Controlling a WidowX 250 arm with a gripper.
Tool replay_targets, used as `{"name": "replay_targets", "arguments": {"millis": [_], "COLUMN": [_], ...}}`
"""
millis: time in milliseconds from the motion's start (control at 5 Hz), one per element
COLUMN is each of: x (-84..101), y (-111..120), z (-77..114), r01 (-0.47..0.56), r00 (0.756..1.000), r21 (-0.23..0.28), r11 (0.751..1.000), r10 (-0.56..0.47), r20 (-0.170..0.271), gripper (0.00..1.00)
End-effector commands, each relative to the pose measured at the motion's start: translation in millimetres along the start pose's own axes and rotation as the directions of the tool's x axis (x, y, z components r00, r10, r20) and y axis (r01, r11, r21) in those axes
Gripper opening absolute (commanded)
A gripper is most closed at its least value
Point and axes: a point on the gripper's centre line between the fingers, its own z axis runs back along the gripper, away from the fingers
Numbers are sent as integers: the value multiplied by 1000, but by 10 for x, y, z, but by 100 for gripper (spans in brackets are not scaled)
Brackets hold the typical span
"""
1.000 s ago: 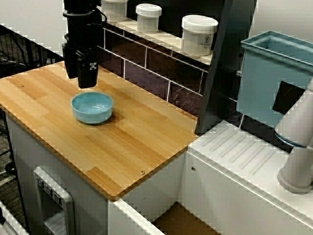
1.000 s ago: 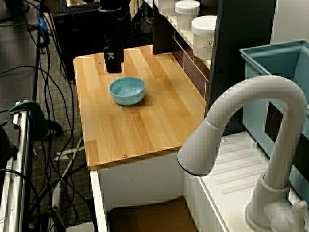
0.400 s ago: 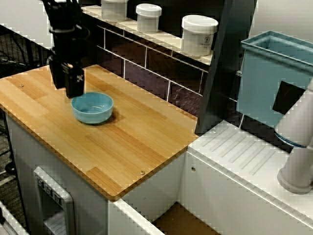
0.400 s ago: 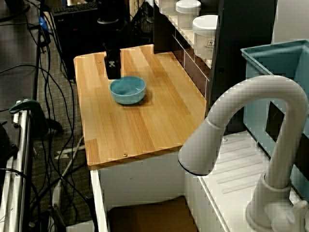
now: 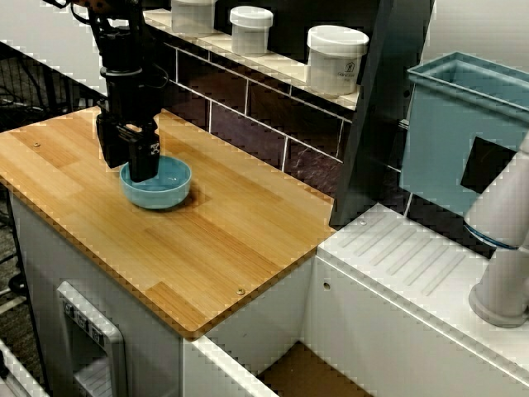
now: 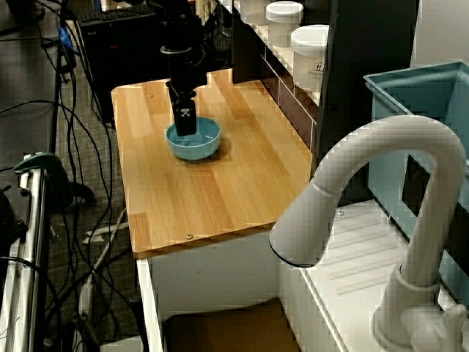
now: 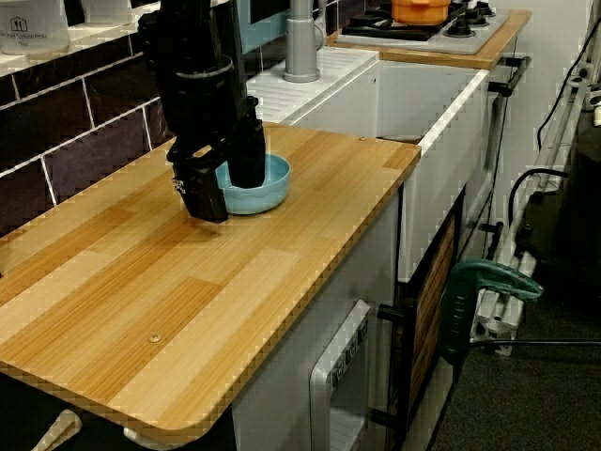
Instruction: Push into sink
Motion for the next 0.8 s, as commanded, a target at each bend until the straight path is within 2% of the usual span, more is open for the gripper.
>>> {"name": "replay_targets", "arguments": {"millis": [0,200,600], "x": [76,123,226], "y": [-163,-630,-1181], "z": [39,-79,-79], "r01": [27,47,56], "r00": [1000,998,998], "r21": [-61,36,25], "r11": [998,998,998], "r10": [-27,-45,-55], "r20": [6,-34,-35], "gripper": [100,100,100]}}
